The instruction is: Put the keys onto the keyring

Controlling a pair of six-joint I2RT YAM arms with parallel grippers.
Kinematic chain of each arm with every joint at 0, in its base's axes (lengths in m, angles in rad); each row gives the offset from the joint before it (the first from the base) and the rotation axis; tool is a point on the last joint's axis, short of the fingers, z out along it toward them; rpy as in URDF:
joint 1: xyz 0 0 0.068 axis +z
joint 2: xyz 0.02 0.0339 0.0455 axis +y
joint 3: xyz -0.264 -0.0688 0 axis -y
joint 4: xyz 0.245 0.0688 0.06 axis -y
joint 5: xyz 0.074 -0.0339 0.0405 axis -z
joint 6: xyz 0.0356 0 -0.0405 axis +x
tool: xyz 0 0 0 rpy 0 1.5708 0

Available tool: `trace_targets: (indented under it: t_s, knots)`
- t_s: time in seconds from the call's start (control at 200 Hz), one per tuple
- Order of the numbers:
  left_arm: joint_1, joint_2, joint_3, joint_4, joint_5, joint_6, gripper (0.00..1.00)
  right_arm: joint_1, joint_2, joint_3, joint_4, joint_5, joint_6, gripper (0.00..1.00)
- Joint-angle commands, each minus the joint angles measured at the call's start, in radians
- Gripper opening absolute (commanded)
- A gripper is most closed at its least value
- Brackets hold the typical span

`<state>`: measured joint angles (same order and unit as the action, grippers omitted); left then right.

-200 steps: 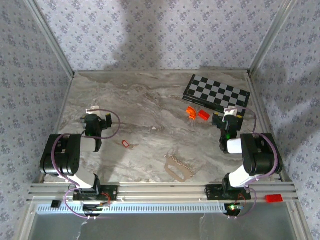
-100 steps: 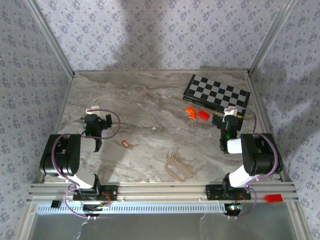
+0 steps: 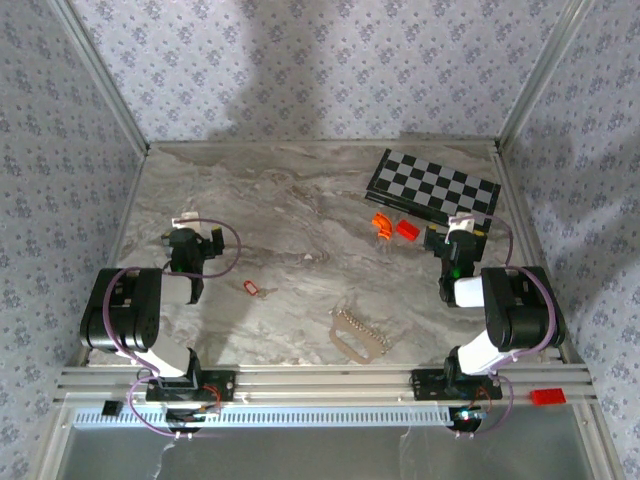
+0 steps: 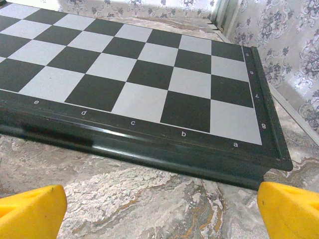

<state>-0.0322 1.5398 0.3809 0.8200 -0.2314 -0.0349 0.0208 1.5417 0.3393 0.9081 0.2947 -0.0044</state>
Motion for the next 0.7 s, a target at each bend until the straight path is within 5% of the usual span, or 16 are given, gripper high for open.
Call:
trace_targets:
  t_s: [0.0, 0.695]
  knots:
    - [0.006, -0.002, 0.016, 0.029, 0.009, -0.012, 1.0, -0.004, -0.001, 0.017, -0.002, -0.008, 0.011, 1.0]
    - [0.016, -0.004, 0.019, 0.022, 0.026, -0.016, 1.0, -0.004, -0.003, 0.018, -0.002, -0.009, 0.01, 1.0]
